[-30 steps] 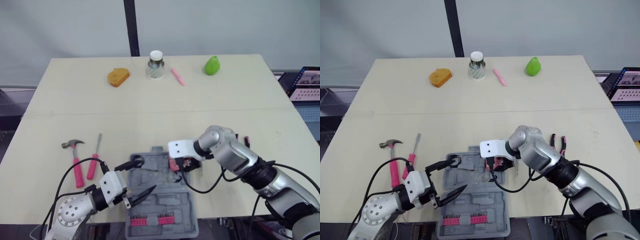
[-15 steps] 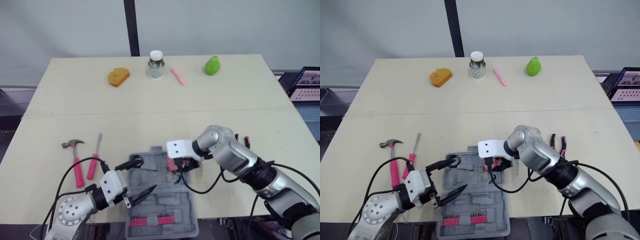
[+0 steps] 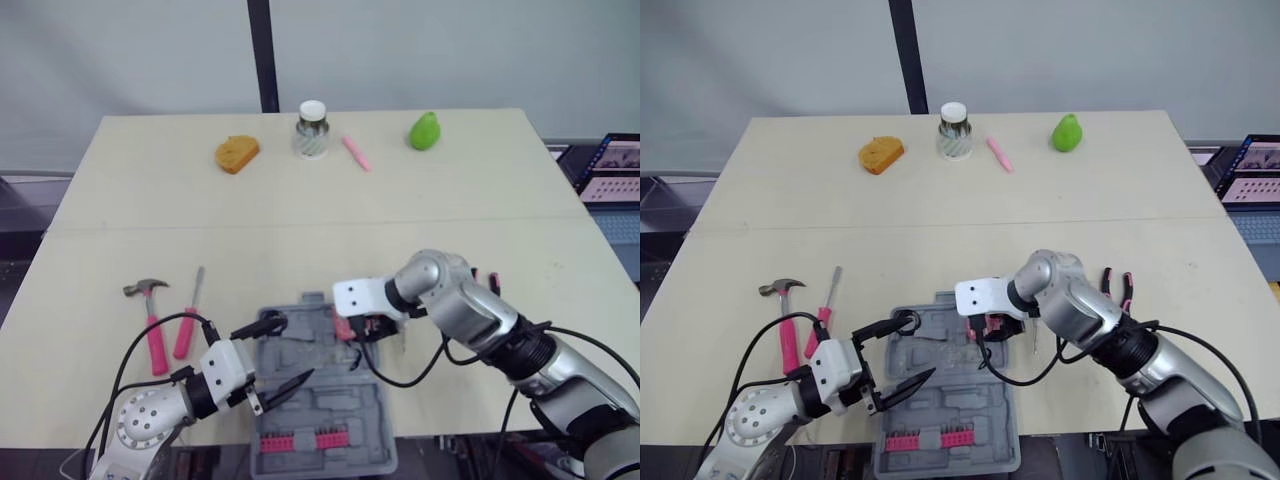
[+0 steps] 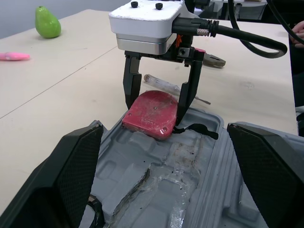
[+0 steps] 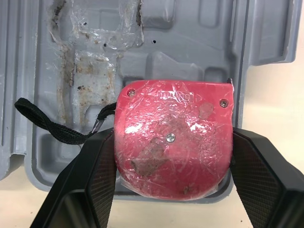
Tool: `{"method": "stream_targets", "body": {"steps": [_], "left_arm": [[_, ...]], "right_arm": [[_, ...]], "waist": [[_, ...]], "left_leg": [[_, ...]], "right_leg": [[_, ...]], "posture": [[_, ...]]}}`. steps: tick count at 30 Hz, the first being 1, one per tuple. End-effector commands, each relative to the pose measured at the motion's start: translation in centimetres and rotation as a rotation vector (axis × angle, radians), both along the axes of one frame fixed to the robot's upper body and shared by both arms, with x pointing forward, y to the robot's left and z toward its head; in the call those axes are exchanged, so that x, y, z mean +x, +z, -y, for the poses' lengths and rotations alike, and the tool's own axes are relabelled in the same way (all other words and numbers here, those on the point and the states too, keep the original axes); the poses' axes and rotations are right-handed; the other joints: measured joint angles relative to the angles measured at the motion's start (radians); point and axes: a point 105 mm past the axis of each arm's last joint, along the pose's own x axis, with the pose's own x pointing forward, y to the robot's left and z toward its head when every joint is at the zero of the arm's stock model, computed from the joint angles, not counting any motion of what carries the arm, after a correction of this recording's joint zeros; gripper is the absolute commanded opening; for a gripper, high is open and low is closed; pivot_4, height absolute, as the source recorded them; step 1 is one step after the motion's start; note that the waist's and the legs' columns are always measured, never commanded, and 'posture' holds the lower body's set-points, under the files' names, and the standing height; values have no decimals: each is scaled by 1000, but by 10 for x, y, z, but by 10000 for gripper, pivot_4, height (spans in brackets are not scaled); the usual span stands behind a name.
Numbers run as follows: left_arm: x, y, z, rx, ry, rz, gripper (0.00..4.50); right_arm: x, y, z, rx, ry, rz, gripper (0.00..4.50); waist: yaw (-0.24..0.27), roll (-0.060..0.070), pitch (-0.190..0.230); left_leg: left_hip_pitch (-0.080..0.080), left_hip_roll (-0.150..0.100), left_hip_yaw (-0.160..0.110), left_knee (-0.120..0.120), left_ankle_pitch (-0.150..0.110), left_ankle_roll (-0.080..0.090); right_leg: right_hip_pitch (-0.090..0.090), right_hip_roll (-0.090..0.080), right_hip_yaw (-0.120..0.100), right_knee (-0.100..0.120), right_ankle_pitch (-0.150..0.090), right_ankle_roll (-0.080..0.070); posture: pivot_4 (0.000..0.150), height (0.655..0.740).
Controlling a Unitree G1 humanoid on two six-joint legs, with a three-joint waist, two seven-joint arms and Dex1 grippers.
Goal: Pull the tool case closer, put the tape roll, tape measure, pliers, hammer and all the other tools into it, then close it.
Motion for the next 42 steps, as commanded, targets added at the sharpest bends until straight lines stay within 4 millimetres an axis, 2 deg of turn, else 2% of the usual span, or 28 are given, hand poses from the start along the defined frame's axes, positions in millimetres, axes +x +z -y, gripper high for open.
{"method": "stream_targets", "body": {"steps": [1, 13, 15, 16, 17, 23, 28, 32, 36, 39, 42], "left_arm": [[-1, 3, 3, -12, -16, 9, 45000], [-1, 3, 2, -11, -18, 7, 45000], [-1, 3, 2, -11, -18, 7, 45000], [-1, 3, 3, -11, -19, 7, 45000], [-1, 3, 3, -11, -20, 7, 45000], [-1, 3, 3, -14, -24, 7, 45000], [-1, 3, 4, -15, -26, 8, 45000], [-1, 3, 3, -13, -23, 6, 45000], [-3, 2, 1, -9, -22, 2, 45000], [-2, 2, 0, -7, -23, 2, 45000], [0, 3, 0, -4, -27, 5, 45000]], "right_arm": [[1, 12, -4, 22, 26, 62, 29276], [3, 10, -5, 19, 29, 73, 29276], [3, 11, -5, 21, 29, 73, 40373], [3, 11, -5, 22, 29, 73, 43348], [3, 11, -5, 22, 29, 72, 44271], [0, 16, -4, 33, 35, 69, 44271], [-8, 30, -9, 98, 50, 50, 44271], [-16, 51, -17, 298, 110, 58, 44271], [-19, 65, -10, 529, 99, 48, 44271], [-16, 63, 4, 616, 87, 57, 44271], [-14, 48, 19, 647, 64, 41, 35861]], "waist": [[0, 0, 0], [0, 0, 0], [0, 0, 0], [0, 0, 0], [0, 0, 0], [0, 0, 0], [0, 0, 0], [1, 0, 0], [2, 0, 0], [2, 0, 0], [3, 0, 0]], "left_leg": [[0, 0, 0, 0, 0, 0], [0, 0, 0, 0, 0, 0], [0, 0, 0, 0, 0, 0], [0, 0, 0, 0, 0, 0], [0, 0, 0, 0, 0, 0], [0, 0, 0, 0, 0, 0], [0, 0, 0, 0, 0, 0], [0, 0, 0, 0, 0, 0], [0, 0, 0, 0, 0, 0], [0, 0, 0, 0, 0, 0], [1, 0, 0, 0, 0, 0]], "right_leg": [[0, 0, 0, 0, 0, 0], [0, 0, 0, 0, 0, 0], [0, 0, 0, 0, 0, 0], [0, 0, 0, 0, 0, 0], [0, 0, 0, 0, 0, 0], [0, 0, 0, 0, 0, 0], [0, 0, 0, 0, 0, 0], [0, 0, 0, 0, 0, 0], [1, 0, 0, 0, 0, 0], [1, 0, 0, 0, 0, 0], [2, 0, 0, -1, 0, 0]], "posture": [[1500, 7400], [1500, 7400], [1500, 7400], [1500, 7400], [1500, 7400], [1500, 7400], [1500, 7400], [1500, 7400], [1500, 7400], [1500, 7400], [1500, 7400]]}}
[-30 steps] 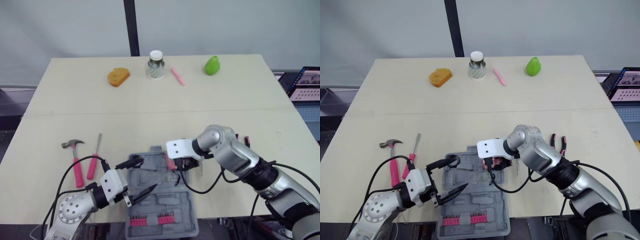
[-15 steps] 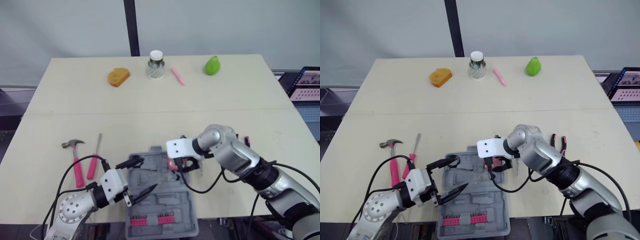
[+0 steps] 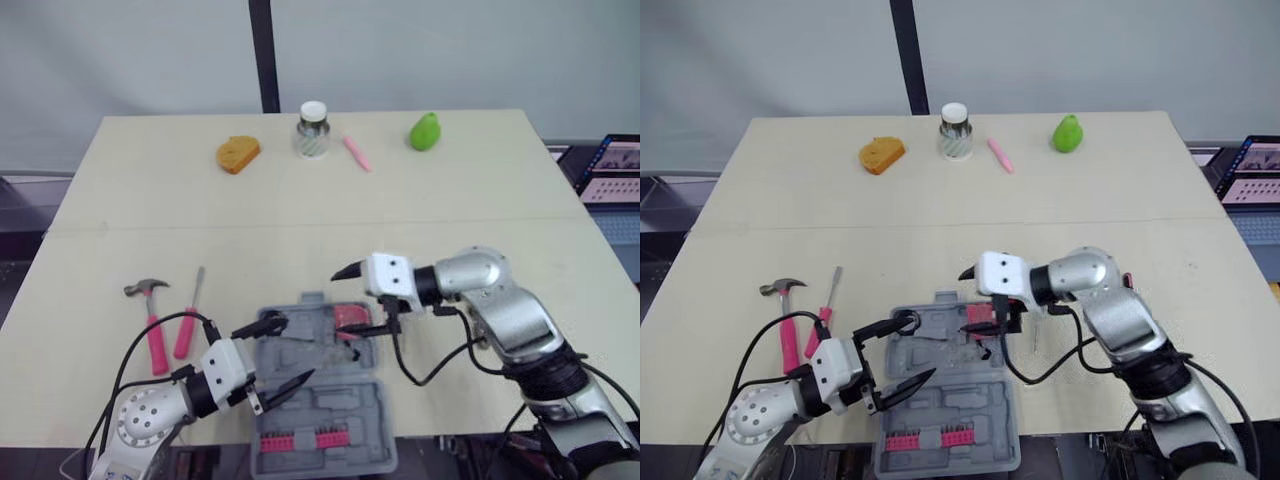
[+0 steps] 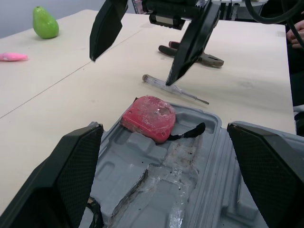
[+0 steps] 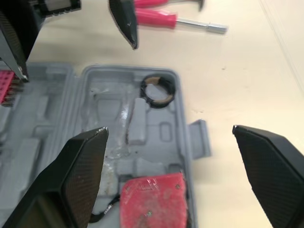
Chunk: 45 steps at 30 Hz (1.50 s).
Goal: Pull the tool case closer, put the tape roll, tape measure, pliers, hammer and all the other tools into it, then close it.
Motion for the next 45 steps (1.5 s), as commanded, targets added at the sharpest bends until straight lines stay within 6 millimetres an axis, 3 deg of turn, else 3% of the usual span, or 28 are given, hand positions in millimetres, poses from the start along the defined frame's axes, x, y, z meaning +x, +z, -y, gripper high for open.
{"method": "stream_targets", "body": {"steps": [1, 4, 16, 45], "left_arm": [[0, 3, 0, -9, -12, 10, 45000], [1, 4, 0, -7, -15, 13, 45000], [1, 5, 2, -4, -23, 15, 45000], [2, 7, 1, 4, -26, 20, 45000]], "right_arm": [[3, -5, 14, 57, -5, 23, 31522], [5, -20, 21, 58, -9, 5, 16964], [9, -43, 8, 112, 28, 63, 16964], [16, -78, 18, 8, 33, 5, 16964]], "waist": [[0, 0, 0], [-1, 0, 0], [0, 0, 0], [-1, 0, 0]], "left_leg": [[0, 0, 0, 0, 0, 0], [0, 0, 0, 0, 0, 0], [1, 0, 0, 0, 0, 0], [1, 0, 0, 0, 0, 0]], "right_leg": [[0, 0, 0, 0, 0, 0], [0, 0, 0, 0, 0, 0], [1, 0, 0, 0, 0, 0], [1, 0, 0, 0, 0, 0]], "posture": [[1500, 7400], [1500, 7400], [1500, 7400], [1500, 7400]]}}
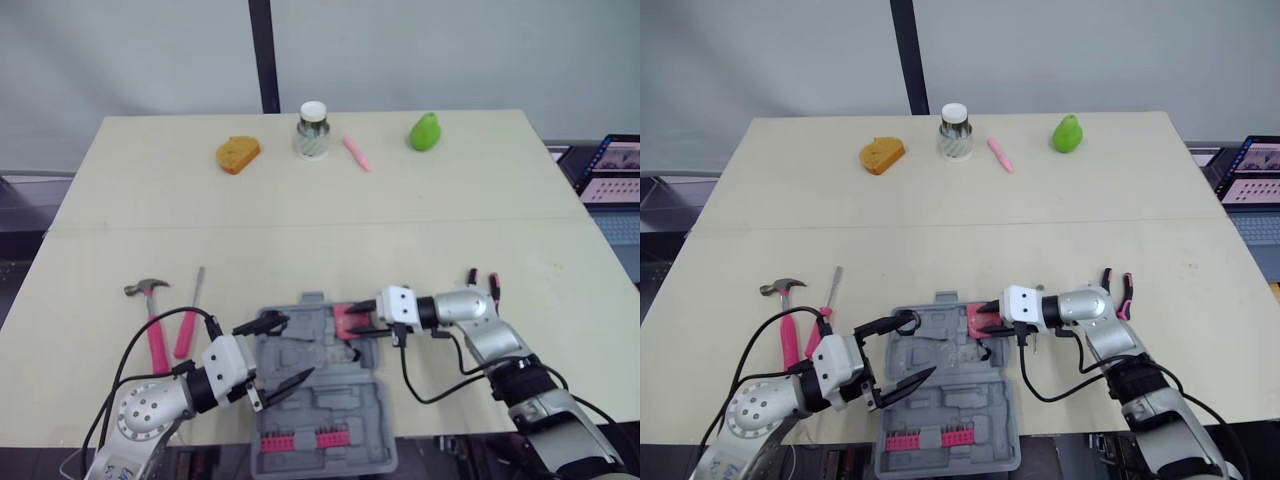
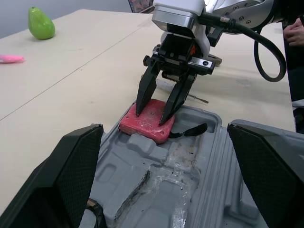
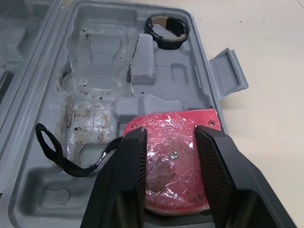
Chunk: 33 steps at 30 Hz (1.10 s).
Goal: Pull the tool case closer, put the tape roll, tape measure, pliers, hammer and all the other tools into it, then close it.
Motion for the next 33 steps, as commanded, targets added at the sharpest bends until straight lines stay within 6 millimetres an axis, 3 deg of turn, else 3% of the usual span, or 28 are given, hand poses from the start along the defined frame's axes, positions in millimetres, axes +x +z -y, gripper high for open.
{"method": "stream_targets", "body": {"steps": [1, 33], "left_arm": [[-1, 5, 1, -11, -10, 15, 45000], [-1, 4, 3, -10, -18, 8, 45000]], "right_arm": [[-1, -2, 0, -15, 10, -13, 16964], [-8, -46, 7, -127, -48, -262, 16964]], "waist": [[0, 0, 0], [-1, -1, -5]], "left_leg": [[0, 0, 0, 0, 0, 0], [12, 0, 0, -3, -1, -1]], "right_leg": [[0, 0, 0, 0, 0, 0], [10, 0, 1, -1, 0, -1]], "posture": [[1500, 7400], [1500, 7400]]}}
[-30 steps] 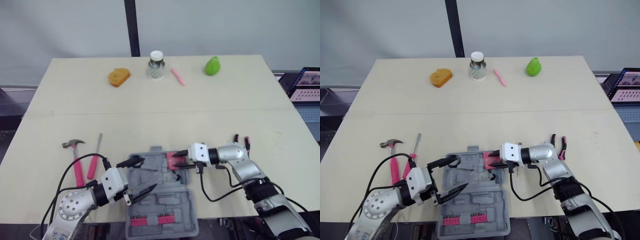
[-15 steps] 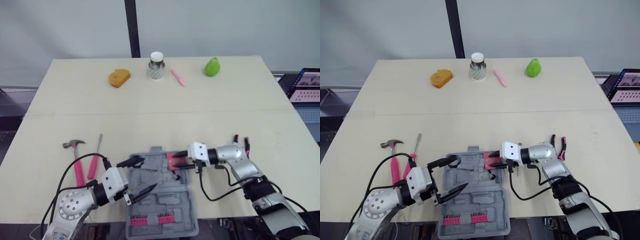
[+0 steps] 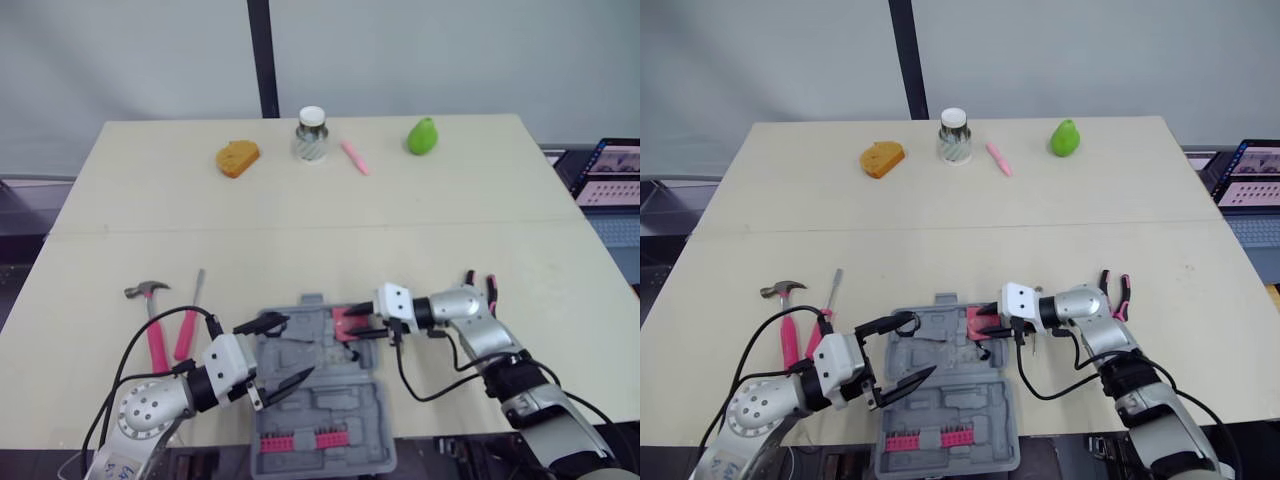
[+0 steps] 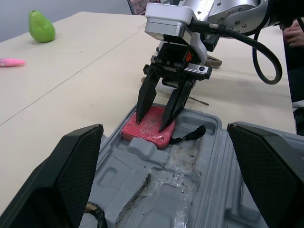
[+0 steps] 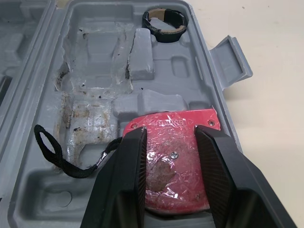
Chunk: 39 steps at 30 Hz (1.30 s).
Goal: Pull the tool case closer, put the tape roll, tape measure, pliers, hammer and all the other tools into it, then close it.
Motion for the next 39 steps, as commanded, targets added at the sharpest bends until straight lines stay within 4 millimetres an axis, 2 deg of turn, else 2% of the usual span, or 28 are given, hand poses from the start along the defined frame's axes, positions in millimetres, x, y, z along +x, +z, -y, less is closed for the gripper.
{"method": "stream_targets", "body": {"steps": [1, 13, 18, 22, 23, 24, 25, 27, 29, 31, 34, 36, 39], "left_arm": [[-2, 5, 3, -12, -20, 16, 45000], [2, 5, 3, -6, -18, 21, 45000], [5, 6, -3, 6, 19, 11, 45000], [11, 15, -22, -31, 113, -26, 45000], [12, 16, -30, -32, 142, -40, 45000], [14, 18, -42, -31, 184, -57, 45000], [16, 19, -54, -27, 225, -69, 45000], [18, 20, -75, -17, 293, -91, 45000], [19, 21, -109, 6, 398, -100, 45000], [17, 26, -143, 15, 509, -103, 45000], [8, 31, -184, 33, 638, -104, 45000], [0, 30, -206, 54, 705, -118, 45000], [-9, 25, -231, 75, 785, -136, 45000]], "right_arm": [[-12, -32, 9, -105, -18, -144, 16964], [-13, -28, 7, -95, 1, -131, 16964], [-14, 7, 0, 56, 6, -105, 16964], [-17, 38, 17, 140, -62, -130, 16964], [-17, 46, 25, 159, -96, -143, 16964], [-19, 52, 39, 170, -143, -159, 22062], [-21, 57, 54, 171, -188, -171, 24753], [-26, 62, 75, 168, -261, -194, 34679], [-29, 65, 107, 177, -386, -217, 44704], [-32, 66, 141, 187, -526, -226, 44704], [-36, 64, 187, 175, -706, -206, 44704], [-40, 65, 214, 178, -814, -185, 44704], [-44, 61, 243, 183, -937, -160, 44704]], "waist": [[0, 0, -1], [0, 0, -3], [2, 0, -2], [4, 2, 0], [5, 2, 1], [5, 2, 1], [9, 2, 1], [14, 2, 1], [20, 2, 1], [25, 2, 1], [25, 2, 2], [25, 2, 2], [25, 2, 2]], "left_leg": [[0, 0, 0, 0, 0, 0], [0, 0, 0, 0, 0, 0], [0, 0, 0, -1, 0, 0], [-3, 0, 0, -1, -1, 0], [-3, 0, 0, -1, 0, 0], [-3, 0, 0, -1, 0, 0], [-3, 0, 0, -1, 0, 0], [-3, 0, -1, -1, -1, 0], [-3, 0, 0, -1, -2, 1], [-4, 1, 0, -1, -2, 1], [-4, 1, 2, -1, -3, 2], [-4, 1, 3, -1, -4, 2], [-3, 1, 4, -1, -5, 2]], "right_leg": [[0, 0, 0, 0, 0, 0], [0, 0, 0, 0, 0, 0], [0, 0, 0, -1, 0, 0], [-1, 0, 0, -2, 0, 0], [-2, -1, 0, -2, 0, 0], [-2, -1, 0, -2, 0, 0], [-1, -1, 0, -3, 0, 0], [-1, -1, -1, -4, 0, 0], [-1, 0, -1, -6, 0, 0], [-1, 0, -1, -7, 0, 0], [-2, 0, -1, -9, 0, 0], [-2, -1, 0, -9, 0, 0], [-2, -1, 0, -10, 0, 0]], "posture": [[1500, 7400], [1500, 7400], [1500, 7400], [1500, 7400], [1500, 7400], [1500, 7400], [1500, 7400], [1500, 7400], [1500, 7400], [1500, 7400], [1500, 7400], [1500, 7400], [1500, 7400]]}}
